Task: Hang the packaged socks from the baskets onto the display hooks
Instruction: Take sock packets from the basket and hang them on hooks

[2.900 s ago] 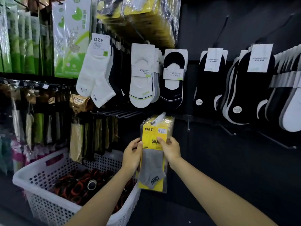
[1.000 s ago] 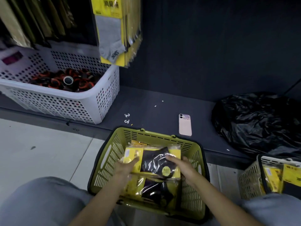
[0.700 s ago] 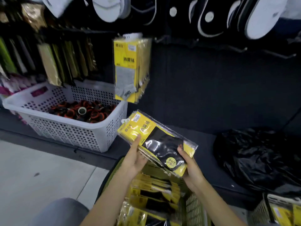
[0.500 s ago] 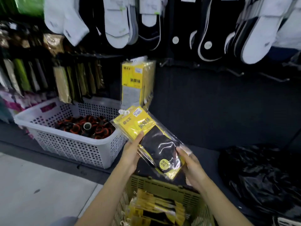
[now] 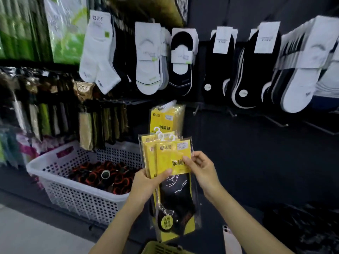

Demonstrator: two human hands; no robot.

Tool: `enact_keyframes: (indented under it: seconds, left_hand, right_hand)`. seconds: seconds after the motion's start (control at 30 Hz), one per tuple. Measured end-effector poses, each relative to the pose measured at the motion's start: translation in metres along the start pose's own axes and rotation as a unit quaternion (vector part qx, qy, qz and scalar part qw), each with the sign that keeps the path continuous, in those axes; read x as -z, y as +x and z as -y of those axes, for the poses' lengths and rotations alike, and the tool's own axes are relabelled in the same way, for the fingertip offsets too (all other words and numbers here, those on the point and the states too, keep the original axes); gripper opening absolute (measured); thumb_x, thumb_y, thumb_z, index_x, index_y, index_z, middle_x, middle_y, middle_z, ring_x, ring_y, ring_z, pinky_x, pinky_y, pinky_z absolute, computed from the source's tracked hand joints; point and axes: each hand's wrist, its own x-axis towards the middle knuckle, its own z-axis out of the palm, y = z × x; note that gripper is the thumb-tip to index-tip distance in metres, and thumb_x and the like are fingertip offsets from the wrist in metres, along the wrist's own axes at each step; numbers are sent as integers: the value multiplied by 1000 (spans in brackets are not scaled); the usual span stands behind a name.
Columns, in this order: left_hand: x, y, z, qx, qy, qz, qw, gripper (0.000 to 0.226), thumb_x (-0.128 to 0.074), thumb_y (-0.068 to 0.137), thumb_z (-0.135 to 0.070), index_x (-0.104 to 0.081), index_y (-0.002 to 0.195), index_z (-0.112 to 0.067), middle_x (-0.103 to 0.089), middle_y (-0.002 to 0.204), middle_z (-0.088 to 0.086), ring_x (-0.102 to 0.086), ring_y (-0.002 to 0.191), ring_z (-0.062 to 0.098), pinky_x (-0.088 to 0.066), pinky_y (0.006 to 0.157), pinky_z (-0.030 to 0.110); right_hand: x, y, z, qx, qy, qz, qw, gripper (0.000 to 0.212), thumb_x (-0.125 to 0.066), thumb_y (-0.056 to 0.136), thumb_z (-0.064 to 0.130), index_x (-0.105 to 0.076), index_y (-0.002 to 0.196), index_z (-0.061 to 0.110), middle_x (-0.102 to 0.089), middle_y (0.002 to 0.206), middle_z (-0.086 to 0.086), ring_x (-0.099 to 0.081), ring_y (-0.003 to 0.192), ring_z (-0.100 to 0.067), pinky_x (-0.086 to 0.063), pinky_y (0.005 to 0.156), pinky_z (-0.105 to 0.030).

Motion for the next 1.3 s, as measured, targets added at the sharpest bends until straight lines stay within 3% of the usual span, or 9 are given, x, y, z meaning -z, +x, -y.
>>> enact_keyframes:
  seconds: [0.1, 0.17, 0.3, 0.43, 0.6, 0.87, 1.03, 1.2, 1.3]
  left_hand:
    - [20, 7, -2, -6, 14, -55, 998, 45, -63, 64, -58, -44, 53, -20, -45, 36, -10, -43, 32, 2, -31, 37, 6]
    - [39, 14, -5, -7, 34, -99, 995, 52, -57, 67, -62, -28, 53, -22, -24, 34, -11, -24, 30, 3, -22, 34, 13]
    - [80, 34, -15, -37, 57, -173, 983, 56, -57, 72, -64, -25, 54, -20, -23, 36, -10, -26, 35, 3, -29, 47, 21]
    - [109, 53, -28, -66, 65, -206, 974, 56, -57, 70, -65, -34, 56, -16, -24, 38, -11, -31, 39, 5, -33, 55, 30]
    - [132, 70, -36, -86, 64, -211, 972, 55, -53, 67, -71, -47, 88, -20, -47, 78, 7, -45, 75, 18, -32, 59, 26]
    - [128, 74, -38, -90, 40, -194, 976, 49, -54, 68, -69, -45, 78, -22, -43, 73, 2, -41, 63, 11, -31, 58, 20]
    - [110, 68, -37, -77, 27, -189, 979, 52, -58, 69, -66, -35, 64, -19, -37, 51, -9, -37, 48, 3, -29, 53, 26]
    - [79, 62, -37, -56, 16, -134, 989, 55, -63, 65, -65, -34, 52, -21, -30, 41, -12, -34, 37, 2, -33, 57, 25]
    - [52, 57, -38, -51, -9, -82, 995, 43, -68, 65, -61, -67, 59, -19, -56, 55, -7, -55, 53, 8, -42, 59, 23]
  right_hand:
    - [-12, 10, -4, -22, 19, 27, 999, 15, -62, 87, 20, -56, 93, 7, -74, 89, -6, -70, 84, -18, -57, 79, -31]
    - [-17, 23, -5, -43, 29, 13, 999, 17, -60, 89, 22, -55, 96, 8, -75, 87, -6, -70, 83, -21, -55, 83, -38]
    - [-26, 64, 2, -34, 4, -51, 998, 17, -59, 93, 21, -57, 105, 10, -74, 97, -11, -68, 100, -28, -49, 98, -48]
    - [-46, 101, 11, 18, -39, -70, 997, 9, -57, 95, 19, -57, 101, 13, -70, 102, -19, -65, 100, -35, -51, 91, -43]
    - [-72, 133, 1, 27, -86, -98, 991, 12, -57, 94, 21, -57, 103, 13, -69, 102, -6, -66, 95, -21, -52, 80, -31]
    - [-80, 153, -21, -77, -62, -201, 975, 26, -70, 85, 35, -60, 88, 11, -59, 81, 4, -55, 76, -12, -43, 67, -25]
    - [-65, 129, -24, -88, -70, -261, 959, 27, -72, 83, 26, -55, 98, 12, -58, 96, -3, -51, 72, -8, -42, 63, -22]
    - [-62, 85, 0, -35, -31, -76, 996, 24, -62, 89, 32, -63, 105, 14, -66, 99, -3, -62, 87, -11, -50, 73, -18]
    - [-64, 64, 18, 17, -29, -21, 999, 33, -72, 79, 32, -64, 107, 16, -67, 99, 0, -64, 90, -10, -53, 75, -15]
